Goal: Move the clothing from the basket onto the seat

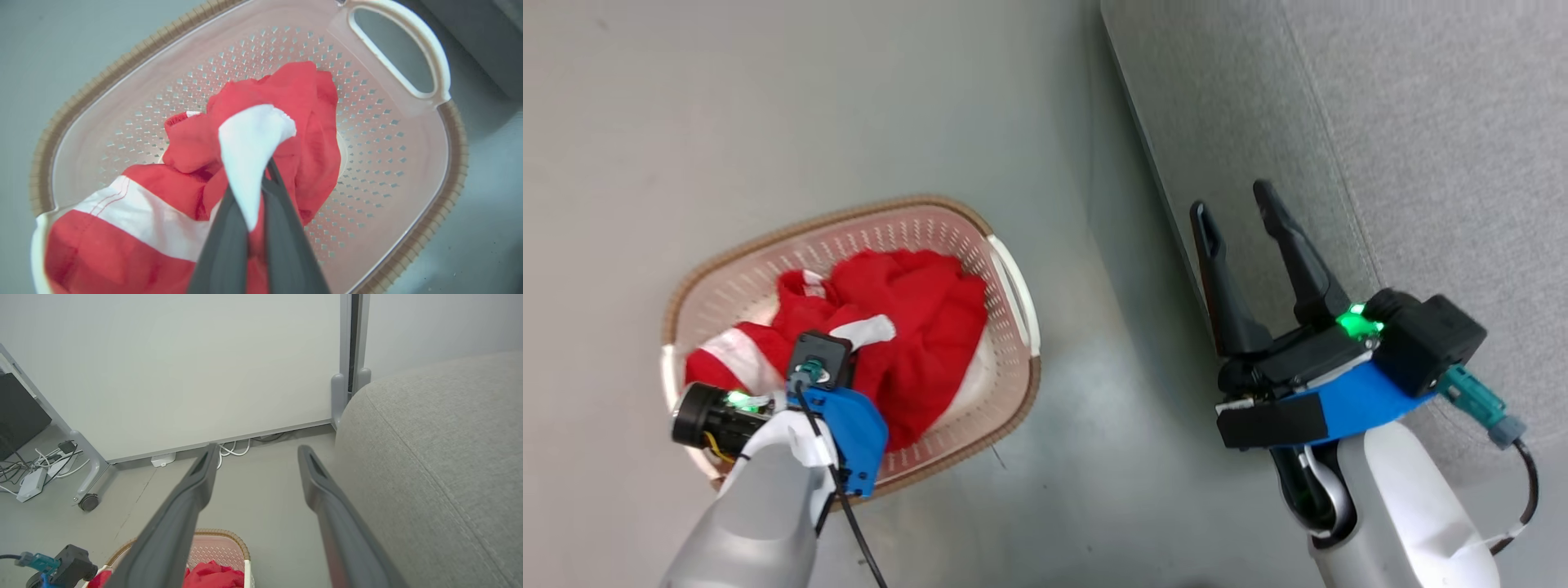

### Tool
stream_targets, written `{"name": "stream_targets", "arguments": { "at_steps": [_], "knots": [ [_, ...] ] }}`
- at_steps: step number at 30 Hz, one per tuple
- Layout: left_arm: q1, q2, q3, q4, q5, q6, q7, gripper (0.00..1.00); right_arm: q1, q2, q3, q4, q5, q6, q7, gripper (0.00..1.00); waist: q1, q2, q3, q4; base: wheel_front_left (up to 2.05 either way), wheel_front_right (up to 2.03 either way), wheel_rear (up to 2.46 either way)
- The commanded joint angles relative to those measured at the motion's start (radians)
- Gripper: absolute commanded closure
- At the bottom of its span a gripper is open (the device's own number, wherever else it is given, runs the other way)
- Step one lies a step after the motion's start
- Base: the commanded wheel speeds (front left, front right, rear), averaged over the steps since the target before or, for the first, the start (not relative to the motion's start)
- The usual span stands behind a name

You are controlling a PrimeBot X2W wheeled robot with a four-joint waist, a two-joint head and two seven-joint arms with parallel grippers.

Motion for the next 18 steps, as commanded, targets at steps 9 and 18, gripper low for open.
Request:
{"name": "stream_targets", "arguments": {
  "at_steps": [9,18],
  "knots": [
    [0.042,-0.076,-0.042,-0.029,-0.041,-0.027,-0.079,1.0,0.098,-0.003,-0.005,0.064,-0.037,0.0,-0.004,0.0,0.0,-0.0001,-0.285,0.11,0.0,0.0,0.0],
    [0.1,-0.085,-0.177,-0.214,-0.192,-0.043,-0.091,1.0,0.206,-0.003,-0.006,0.122,-0.049,0.0,-0.004,0.0,0.0,-0.0001,-0.48,0.168,0.0,0.0,0.0]
  ]
}}
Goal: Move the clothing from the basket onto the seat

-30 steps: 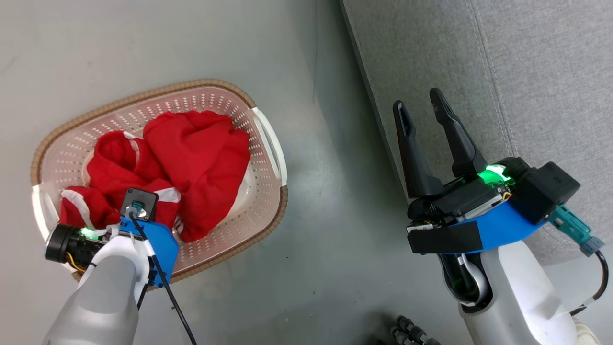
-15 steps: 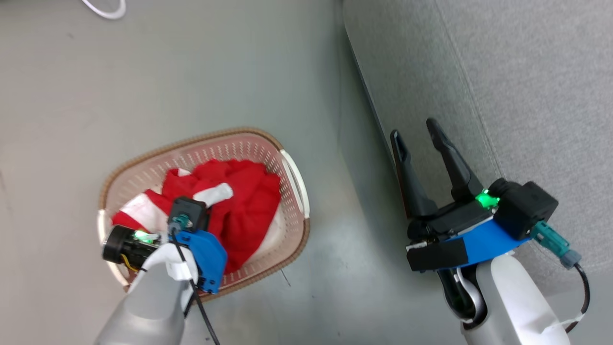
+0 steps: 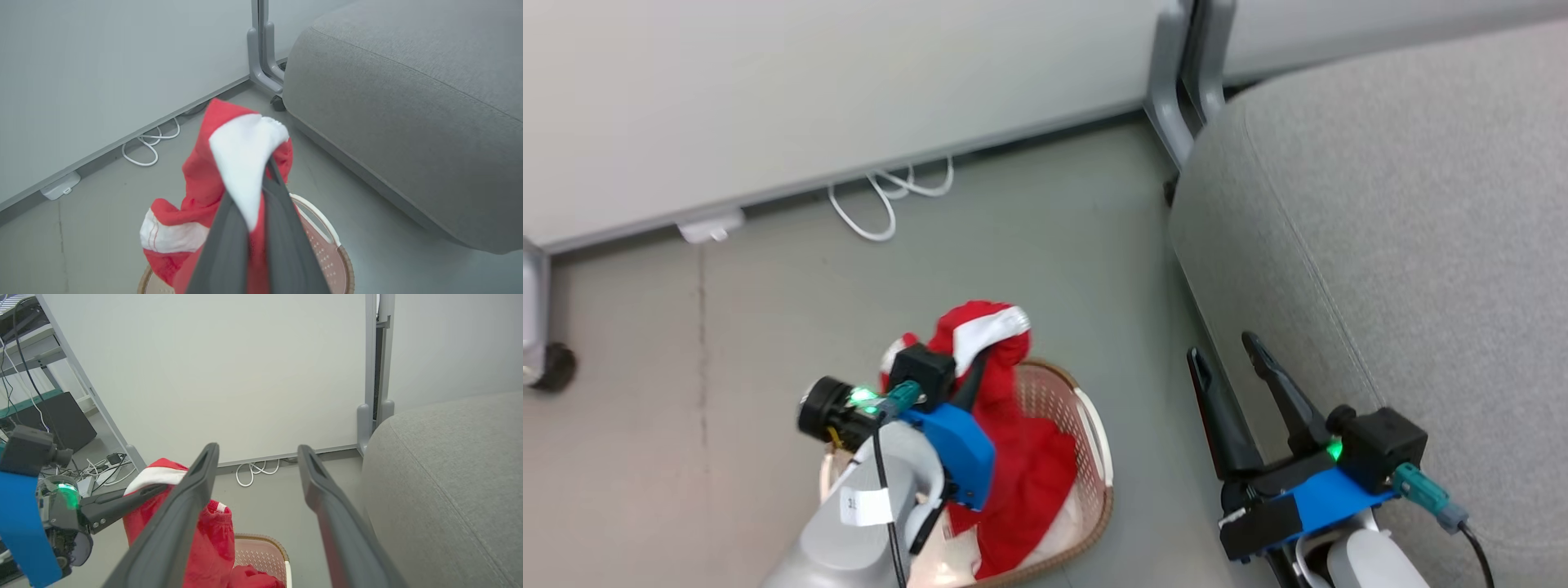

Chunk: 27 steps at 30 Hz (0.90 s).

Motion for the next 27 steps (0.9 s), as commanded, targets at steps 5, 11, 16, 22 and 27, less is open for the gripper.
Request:
{"name": "stream_targets", "arguments": {
  "at_steps": [5,11,16,22,27],
  "knots": [
    [-0.013,0.0,-0.101,-0.108,-0.094,-0.004,0.014,1.0,0.047,-0.003,-0.003,0.02,-0.012,0.0,-0.003,0.0,0.0003,-0.0001,-0.112,0.06,0.0,0.0,0.0],
    [-0.059,0.0,-0.193,-0.207,-0.185,-0.002,0.035,1.0,0.076,-0.003,0.004,0.019,-0.016,0.0,0.012,0.0,0.0003,-0.0001,-0.156,0.078,0.0,0.0,0.0],
    [-0.102,0.0,-0.263,-0.284,-0.258,0.018,0.05,1.0,0.091,-0.003,0.012,0.012,-0.019,0.0,0.029,0.0,0.0003,-0.0001,-0.179,0.09,0.0,0.0,0.0],
    [-0.166,0.0,-0.346,-0.345,-0.333,0.054,0.059,1.0,0.107,-0.003,0.013,0.001,-0.017,0.0,0.037,0.0,0.0003,-0.0001,-0.19,0.101,0.0,0.0,0.0],
    [-0.221,0.0,-0.408,-0.361,-0.388,0.077,0.062,1.0,0.107,-0.003,0.019,-0.003,-0.015,0.0,0.042,0.0,0.0003,-0.0001,-0.194,0.103,0.0,0.0,0.0]
  ]
}}
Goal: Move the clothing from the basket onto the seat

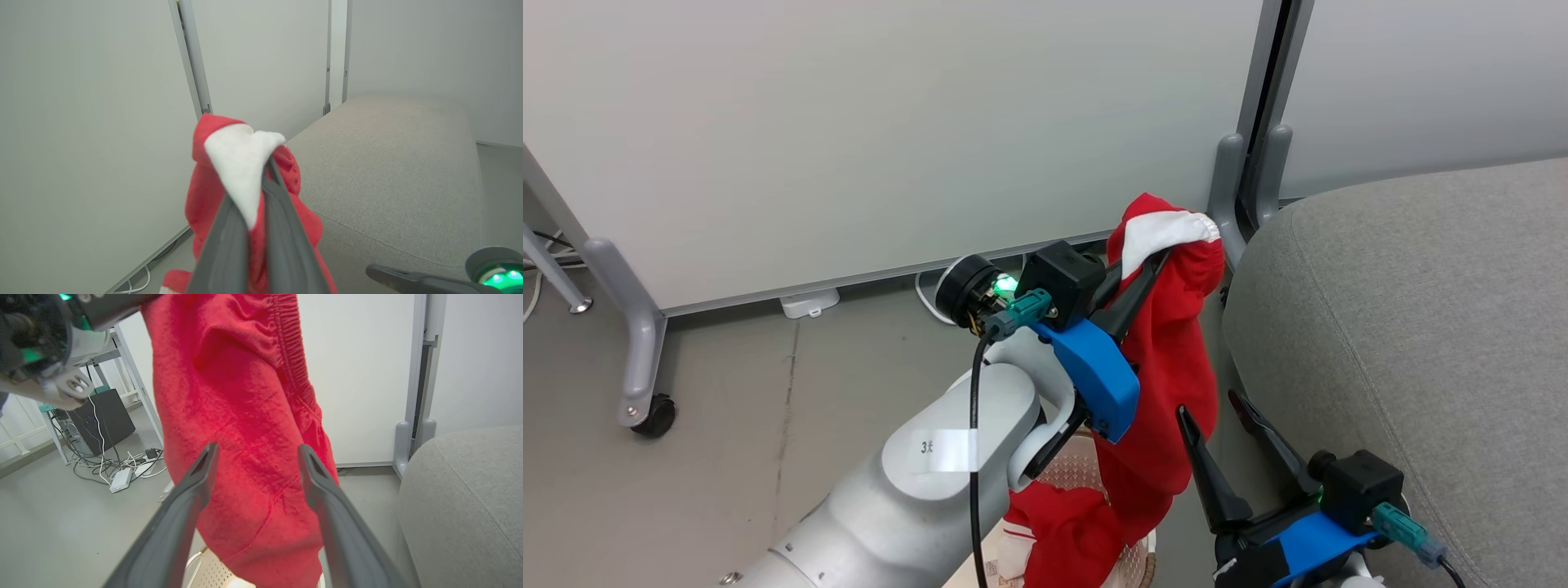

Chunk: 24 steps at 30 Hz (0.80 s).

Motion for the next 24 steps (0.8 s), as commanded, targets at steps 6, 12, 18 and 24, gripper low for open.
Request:
{"name": "stream_targets", "arguments": {
  "at_steps": [6,12,18,24],
  "knots": [
    [-0.039,0.001,-0.055,0.015,-0.056,0.022,-0.013,1.0,0.006,-0.003,0.014,-0.006,-0.004,0.0,0.004,0.0,0.0001,0.0,0.0,-0.009,0.0,0.0,0.0],
    [-0.054,0.001,-0.094,0.036,-0.105,0.034,-0.026,1.0,0.007,-0.003,0.02,-0.013,-0.009,0.0,0.011,0.0,0.0001,0.0,0.004,-0.011,0.0,0.0,0.0],
    [-0.072,0.001,-0.132,0.043,-0.143,0.044,-0.038,1.0,0.001,-0.003,0.032,-0.016,-0.009,0.0,0.015,0.0,0.0001,0.0,0.005,-0.008,0.0,0.0,0.0],
    [-0.082,0.001,-0.164,0.053,-0.173,0.054,-0.049,1.0,-0.019,-0.003,0.072,-0.024,0.004,0.0,0.024,0.0,0.0001,0.0,0.009,-0.007,0.0,0.0,0.0]
  ]
}}
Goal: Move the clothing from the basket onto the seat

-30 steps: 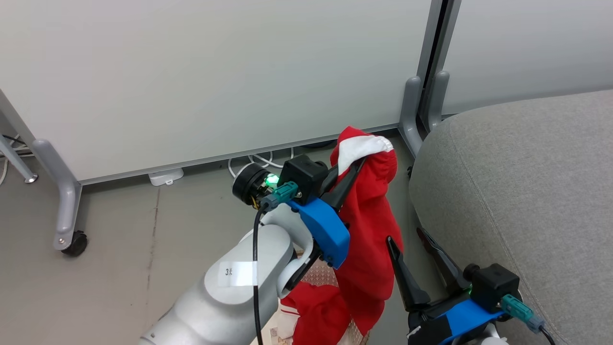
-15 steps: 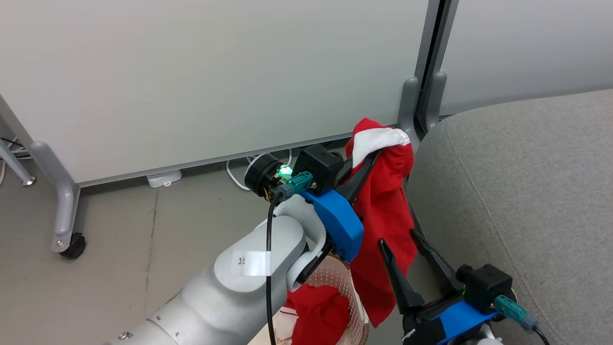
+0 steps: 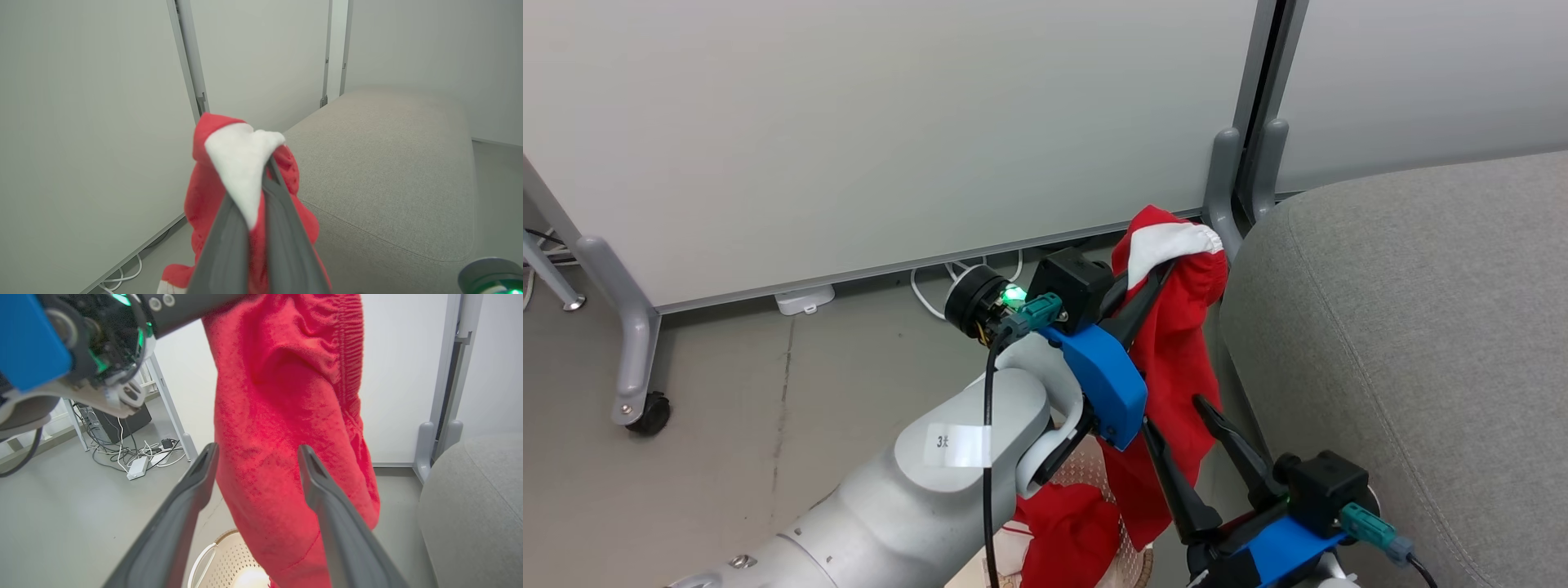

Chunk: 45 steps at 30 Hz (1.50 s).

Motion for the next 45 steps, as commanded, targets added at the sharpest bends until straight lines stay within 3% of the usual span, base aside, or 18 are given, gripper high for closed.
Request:
{"name": "stream_targets", "arguments": {
  "at_steps": [1,8,16,38,41,42,45],
  "knots": [
    [-0.02,0.001,-0.009,0.005,-0.009,0.007,-0.008,1.0,-0.019,-0.003,0.015,-0.006,0.005,0.0,0.006,0.0,0.0,0.0,0.002,0.0,0.0,0.0,0.0],
    [-0.031,0.001,-0.033,0.006,-0.037,0.011,-0.015,1.0,-0.077,-0.003,0.05,0.025,-0.01,0.0,0.033,0.0,0.0,0.0,0.007,0.0,0.0,0.0,0.0],
    [-0.047,0.001,-0.064,-0.005,-0.07,0.013,-0.023,1.0,-0.173,-0.002,0.047,0.152,-0.046,0.0,0.073,0.0,0.0,0.0,0.009,0.015,0.0,0.0,0.0],
    [-0.053,0.001,-0.119,-0.04,-0.125,0.012,-0.028,1.0,-0.338,-0.003,0.11,0.388,0.019,0.0,-0.021,0.0,0.0,0.0,0.0,0.049,0.0,0.0,0.0],
    [-0.05,0.001,-0.122,-0.042,-0.13,0.01,-0.029,1.0,-0.349,-0.003,0.117,0.412,0.036,0.0,-0.03,0.82,0.0,0.0,-0.002,0.05,0.0,0.0,0.0],
    [-0.048,0.001,-0.123,-0.042,-0.13,0.01,-0.029,1.0,-0.352,-0.003,0.119,0.418,0.039,0.0,-0.032,0.99,0.0,0.0,-0.003,0.05,0.0,0.0,0.0],
    [-0.042,0.001,-0.126,-0.038,-0.13,0.008,-0.029,1.0,-0.356,-0.003,0.127,0.432,0.051,0.0,-0.039,1.0,0.0,0.0,-0.005,0.05,0.0,0.0,0.0]
  ]
}}
